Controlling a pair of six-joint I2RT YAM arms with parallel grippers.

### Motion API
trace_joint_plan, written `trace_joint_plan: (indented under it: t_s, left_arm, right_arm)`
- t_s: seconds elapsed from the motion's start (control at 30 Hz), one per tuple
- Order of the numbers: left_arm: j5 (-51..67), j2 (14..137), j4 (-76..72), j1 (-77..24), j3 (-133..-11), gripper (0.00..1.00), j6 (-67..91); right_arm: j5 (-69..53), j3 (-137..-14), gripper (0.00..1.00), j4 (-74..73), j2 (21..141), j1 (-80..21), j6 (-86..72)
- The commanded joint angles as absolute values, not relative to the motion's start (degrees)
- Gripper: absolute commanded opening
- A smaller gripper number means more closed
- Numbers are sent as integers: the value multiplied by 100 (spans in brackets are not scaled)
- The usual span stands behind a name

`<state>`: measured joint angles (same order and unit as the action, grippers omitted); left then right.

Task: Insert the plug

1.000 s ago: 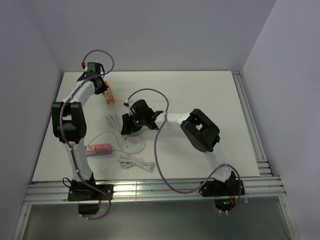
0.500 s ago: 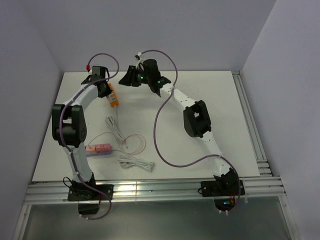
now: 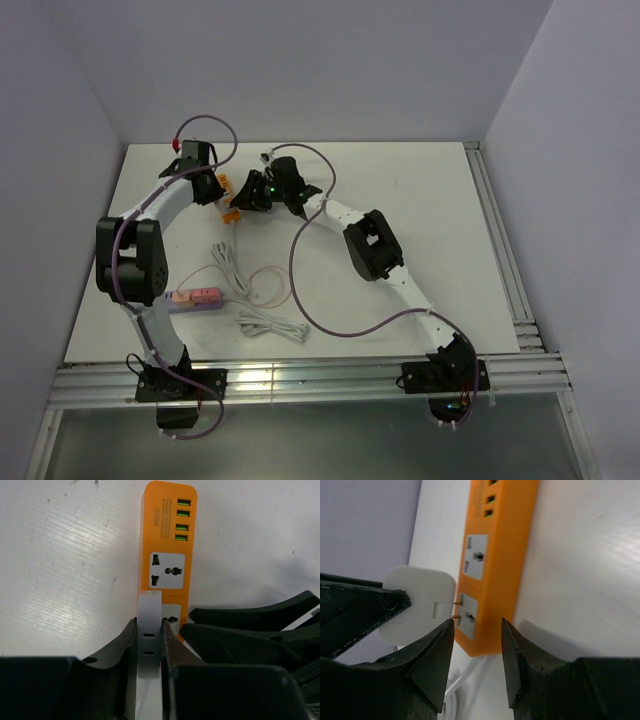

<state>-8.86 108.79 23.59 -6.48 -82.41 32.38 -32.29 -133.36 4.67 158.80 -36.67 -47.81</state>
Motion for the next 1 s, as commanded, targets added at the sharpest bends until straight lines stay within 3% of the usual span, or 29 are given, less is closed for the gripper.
trace_joint_plan:
  t_s: [0.0, 0.5, 0.67, 0.97]
  left_arm:
    - [-589, 10890, 3243, -747, -7901, 0, 3252]
    - [-676, 10679, 3234, -1081, -7655, 0, 3208]
    - [-668, 10661, 3270, -1151, -7646, 0, 3164]
    - [-536, 10793, 3270, -1257, -7778, 0, 3146]
  right_arm:
    - [-3374, -13376, 50, 888, 15565, -3806, -4825]
    - [-3182, -13825, 48, 317, 15847, -3858, -4720]
    - [-3137, -14009, 42, 44, 15934, -3858, -4764]
    - [-3164, -13553, 40, -413, 15794, -3937, -4518]
